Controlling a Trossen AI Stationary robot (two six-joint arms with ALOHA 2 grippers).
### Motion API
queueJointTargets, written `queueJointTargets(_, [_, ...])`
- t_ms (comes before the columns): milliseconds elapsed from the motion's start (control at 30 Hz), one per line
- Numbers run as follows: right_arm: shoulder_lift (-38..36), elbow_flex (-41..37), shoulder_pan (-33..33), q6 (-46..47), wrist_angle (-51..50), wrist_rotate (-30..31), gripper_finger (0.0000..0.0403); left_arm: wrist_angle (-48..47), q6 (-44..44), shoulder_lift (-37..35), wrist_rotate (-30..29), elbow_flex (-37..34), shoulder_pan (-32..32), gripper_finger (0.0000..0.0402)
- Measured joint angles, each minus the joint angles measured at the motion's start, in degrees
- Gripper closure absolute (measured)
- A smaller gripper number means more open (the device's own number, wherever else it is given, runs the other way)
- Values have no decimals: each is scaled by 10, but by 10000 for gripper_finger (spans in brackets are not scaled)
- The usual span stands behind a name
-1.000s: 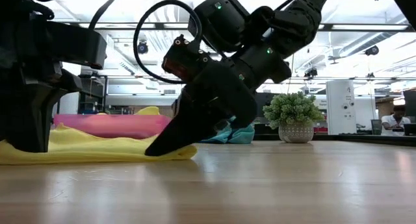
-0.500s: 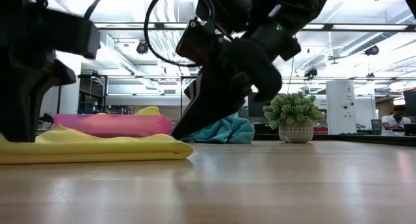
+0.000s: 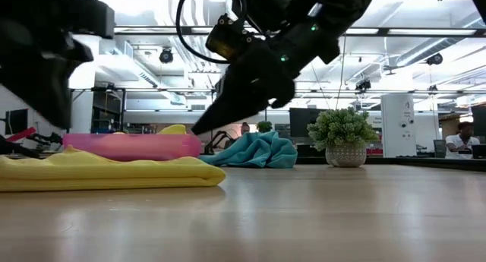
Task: Fold microfiber towels
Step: Fold the yellow towel
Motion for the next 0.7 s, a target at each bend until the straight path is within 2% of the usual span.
queueJointTargets(133, [4,0,-28,-3,47,-1,394,-12,0,1,-57,-18,13,402])
queueJointTargets(433, [67,1,-63,26,137,-4,394,91,-1,2,-55,-113,37,402])
queueJointTargets(700, [89,1,-77,42,138,-3,394,97,-16,2,-46,-127,37,402])
